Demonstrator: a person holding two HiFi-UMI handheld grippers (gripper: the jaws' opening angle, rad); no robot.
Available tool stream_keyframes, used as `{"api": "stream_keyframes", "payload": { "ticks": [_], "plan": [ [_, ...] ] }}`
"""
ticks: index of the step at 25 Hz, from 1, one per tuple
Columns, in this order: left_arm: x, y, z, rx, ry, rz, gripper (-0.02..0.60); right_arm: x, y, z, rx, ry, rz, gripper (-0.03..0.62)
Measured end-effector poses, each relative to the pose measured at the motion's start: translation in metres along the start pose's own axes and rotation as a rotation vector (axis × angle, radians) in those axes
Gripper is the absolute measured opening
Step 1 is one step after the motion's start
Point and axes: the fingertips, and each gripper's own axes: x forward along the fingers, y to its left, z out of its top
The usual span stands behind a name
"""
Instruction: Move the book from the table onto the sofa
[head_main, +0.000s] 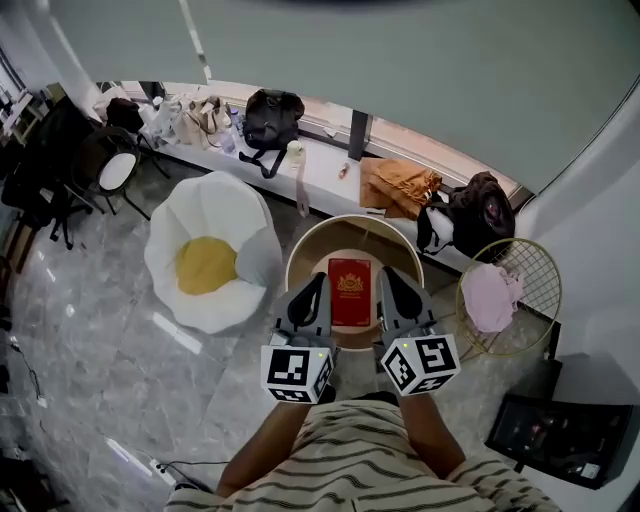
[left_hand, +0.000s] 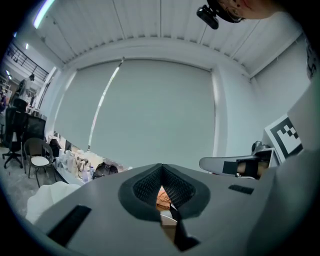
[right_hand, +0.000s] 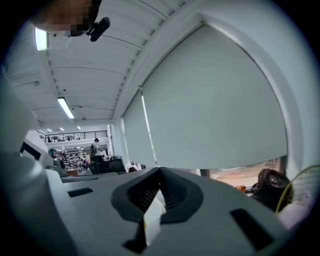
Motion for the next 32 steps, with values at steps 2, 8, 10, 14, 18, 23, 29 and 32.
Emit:
{"api": "stream_keyframes", "payload": {
  "ticks": [2,8,10,14,18,23,29,32],
  "plan": [
    [0.011,0.012,-0.006,-0.005,0.025,-0.029,0.005,0.013,-0.003,-0.007,0.007,0.019,-0.038,0.012],
    [0.043,0.039,-0.035,-0.041,0.092,-0.059,0.005,0.045,-0.019,-0.031,0.02,0.056,-0.101,0.012],
    [0.052,0.043,-0.045,-0.057,0.116,-0.058,0.005,0.052,-0.028,-0.041,0.029,0.08,-0.119,0.012],
    [0.076,0.047,-0.066,-0.082,0.153,-0.051,0.005,0.069,-0.046,-0.062,0.029,0.131,-0.118,0.012],
    [0.088,0.051,-0.099,-0.075,0.206,-0.032,0.005,0.073,-0.064,-0.097,0.06,0.193,-0.119,0.012],
    [0.102,0.059,-0.152,-0.118,0.289,-0.005,0.005,0.083,-0.09,-0.155,0.101,0.281,-0.138,0.012],
    [0.115,0.068,-0.213,-0.152,0.386,0.009,0.005,0.097,-0.115,-0.209,0.132,0.366,-0.141,0.012],
    [0.123,0.07,-0.24,-0.166,0.414,0.014,0.005,0.1,-0.126,-0.234,0.146,0.388,-0.153,0.012]
  ]
}}
